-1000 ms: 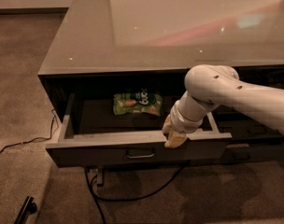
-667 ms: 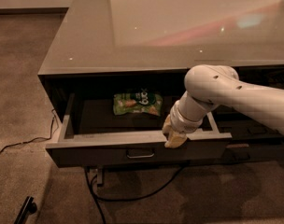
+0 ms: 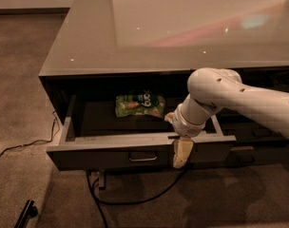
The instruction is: Open top drawer
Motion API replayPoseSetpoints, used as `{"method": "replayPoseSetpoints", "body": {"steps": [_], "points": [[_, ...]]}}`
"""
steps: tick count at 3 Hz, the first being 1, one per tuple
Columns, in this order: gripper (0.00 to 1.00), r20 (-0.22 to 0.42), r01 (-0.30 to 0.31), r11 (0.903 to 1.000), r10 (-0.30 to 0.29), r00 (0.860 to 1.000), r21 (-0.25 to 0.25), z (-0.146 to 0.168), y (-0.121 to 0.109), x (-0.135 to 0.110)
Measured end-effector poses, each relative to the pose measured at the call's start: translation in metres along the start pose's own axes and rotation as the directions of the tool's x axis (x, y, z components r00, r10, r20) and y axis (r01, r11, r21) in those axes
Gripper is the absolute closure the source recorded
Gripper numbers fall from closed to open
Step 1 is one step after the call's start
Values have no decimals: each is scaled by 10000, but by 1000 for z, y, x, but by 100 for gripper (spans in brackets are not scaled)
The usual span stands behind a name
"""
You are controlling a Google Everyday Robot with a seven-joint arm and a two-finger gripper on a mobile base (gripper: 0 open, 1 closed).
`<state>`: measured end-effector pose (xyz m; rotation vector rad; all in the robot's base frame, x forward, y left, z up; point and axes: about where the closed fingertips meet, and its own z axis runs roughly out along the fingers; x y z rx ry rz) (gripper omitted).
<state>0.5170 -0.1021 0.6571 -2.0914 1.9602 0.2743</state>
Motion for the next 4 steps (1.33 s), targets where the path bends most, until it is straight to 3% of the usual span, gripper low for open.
{"method": "replayPoseSetpoints", "body": {"steps": [2,4], "points": [[0,-262,137,9997,-142,9996,-203,8,21,3],[42,-827,162,9999,-160,9964,11,-7,78,-1]]}}
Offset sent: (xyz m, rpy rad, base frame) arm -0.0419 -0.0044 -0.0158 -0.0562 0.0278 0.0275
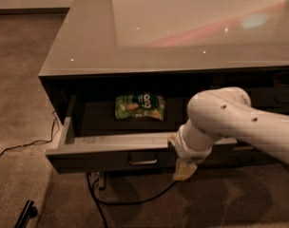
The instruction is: Open top drawer
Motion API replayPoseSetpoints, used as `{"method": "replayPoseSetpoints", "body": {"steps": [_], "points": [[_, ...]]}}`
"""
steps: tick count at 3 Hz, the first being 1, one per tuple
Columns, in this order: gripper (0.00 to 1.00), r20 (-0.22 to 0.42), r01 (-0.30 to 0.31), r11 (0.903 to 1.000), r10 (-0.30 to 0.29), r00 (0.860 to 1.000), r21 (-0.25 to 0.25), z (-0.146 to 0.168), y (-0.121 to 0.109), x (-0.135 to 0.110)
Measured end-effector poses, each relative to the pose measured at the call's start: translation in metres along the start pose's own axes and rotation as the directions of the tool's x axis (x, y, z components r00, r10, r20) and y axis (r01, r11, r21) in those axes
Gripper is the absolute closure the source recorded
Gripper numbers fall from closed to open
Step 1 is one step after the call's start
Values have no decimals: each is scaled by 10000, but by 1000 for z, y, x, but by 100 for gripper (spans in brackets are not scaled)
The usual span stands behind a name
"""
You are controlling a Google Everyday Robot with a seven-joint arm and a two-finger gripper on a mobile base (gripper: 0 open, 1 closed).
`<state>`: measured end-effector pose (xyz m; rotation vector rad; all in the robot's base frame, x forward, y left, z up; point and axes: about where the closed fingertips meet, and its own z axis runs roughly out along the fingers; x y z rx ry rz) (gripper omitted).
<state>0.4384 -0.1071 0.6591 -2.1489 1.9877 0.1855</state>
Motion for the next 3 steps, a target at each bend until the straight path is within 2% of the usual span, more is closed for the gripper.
{"method": "replayPoseSetpoints", "body": {"steps": [1,2,3], "points": [[65,-189,139,9997,-134,9997,219,-12,22,-5],[88,-363,214,9995,-206,9991,241,-19,35,-7],[87,-374,221,9994,-212,9991,247,-20,35,-7]]}}
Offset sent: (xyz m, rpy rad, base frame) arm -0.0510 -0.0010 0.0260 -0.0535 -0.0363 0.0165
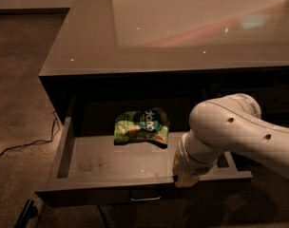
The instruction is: Open top drawer
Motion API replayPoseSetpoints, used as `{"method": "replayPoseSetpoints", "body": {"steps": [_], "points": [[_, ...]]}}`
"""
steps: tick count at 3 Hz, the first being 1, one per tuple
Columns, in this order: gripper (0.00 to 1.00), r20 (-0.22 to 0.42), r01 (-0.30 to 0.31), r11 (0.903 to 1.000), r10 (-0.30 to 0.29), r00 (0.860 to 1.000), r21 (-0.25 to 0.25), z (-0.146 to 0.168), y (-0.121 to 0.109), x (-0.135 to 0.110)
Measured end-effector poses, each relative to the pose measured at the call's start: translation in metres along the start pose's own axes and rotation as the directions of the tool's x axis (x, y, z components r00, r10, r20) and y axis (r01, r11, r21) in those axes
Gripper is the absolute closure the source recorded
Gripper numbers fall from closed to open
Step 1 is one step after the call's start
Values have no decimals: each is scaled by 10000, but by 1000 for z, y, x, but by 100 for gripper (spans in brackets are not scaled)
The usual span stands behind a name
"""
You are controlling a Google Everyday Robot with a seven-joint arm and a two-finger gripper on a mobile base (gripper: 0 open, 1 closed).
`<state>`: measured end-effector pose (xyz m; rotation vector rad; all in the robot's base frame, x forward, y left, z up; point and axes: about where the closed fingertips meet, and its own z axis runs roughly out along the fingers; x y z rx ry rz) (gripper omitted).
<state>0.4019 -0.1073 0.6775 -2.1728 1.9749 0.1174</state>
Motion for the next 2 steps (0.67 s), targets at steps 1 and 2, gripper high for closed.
{"method": "replayPoseSetpoints", "body": {"steps": [1,2], "points": [[64,0,0,10000,0,10000,0,0,0,0],[40,0,0,10000,0,10000,0,0,0,0]]}}
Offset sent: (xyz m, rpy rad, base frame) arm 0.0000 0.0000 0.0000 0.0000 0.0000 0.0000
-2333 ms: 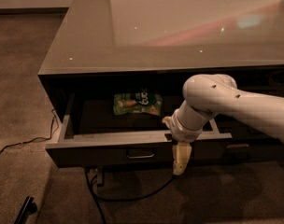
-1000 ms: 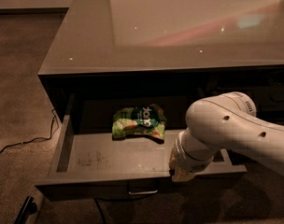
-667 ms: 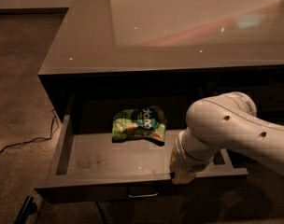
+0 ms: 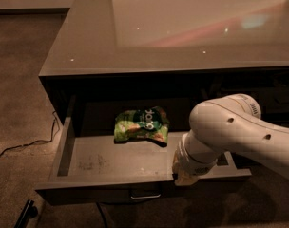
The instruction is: Open top drawer
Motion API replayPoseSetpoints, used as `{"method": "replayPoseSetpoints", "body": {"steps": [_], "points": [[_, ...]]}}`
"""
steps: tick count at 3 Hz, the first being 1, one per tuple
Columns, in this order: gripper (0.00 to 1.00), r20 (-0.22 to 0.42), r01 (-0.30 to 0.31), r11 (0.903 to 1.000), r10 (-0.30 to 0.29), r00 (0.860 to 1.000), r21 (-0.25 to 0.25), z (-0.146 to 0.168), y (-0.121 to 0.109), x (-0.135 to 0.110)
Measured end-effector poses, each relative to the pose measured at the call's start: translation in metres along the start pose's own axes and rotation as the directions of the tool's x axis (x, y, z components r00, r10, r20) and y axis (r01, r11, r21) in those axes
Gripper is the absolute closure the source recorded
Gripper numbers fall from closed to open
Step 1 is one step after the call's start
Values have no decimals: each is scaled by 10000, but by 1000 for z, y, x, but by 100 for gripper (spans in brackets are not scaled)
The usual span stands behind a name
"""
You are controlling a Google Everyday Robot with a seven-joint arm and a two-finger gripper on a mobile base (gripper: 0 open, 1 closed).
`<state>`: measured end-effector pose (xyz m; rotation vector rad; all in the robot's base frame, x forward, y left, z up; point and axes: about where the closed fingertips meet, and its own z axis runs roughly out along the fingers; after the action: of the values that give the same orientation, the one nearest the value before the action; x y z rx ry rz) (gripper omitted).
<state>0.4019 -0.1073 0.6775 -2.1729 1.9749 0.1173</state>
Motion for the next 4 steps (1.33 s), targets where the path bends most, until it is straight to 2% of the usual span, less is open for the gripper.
{"method": "replayPoseSetpoints", "body": {"steps": [1,2,3,4], "points": [[17,0,0,10000,0,10000,0,0,0,0],[0,0,0,10000,0,10000,0,0,0,0],[0,-1,2,10000,-2,10000,1,0,0,0],[0,-29,205,9994,-204,9998,262,-7,-3,-3]]}}
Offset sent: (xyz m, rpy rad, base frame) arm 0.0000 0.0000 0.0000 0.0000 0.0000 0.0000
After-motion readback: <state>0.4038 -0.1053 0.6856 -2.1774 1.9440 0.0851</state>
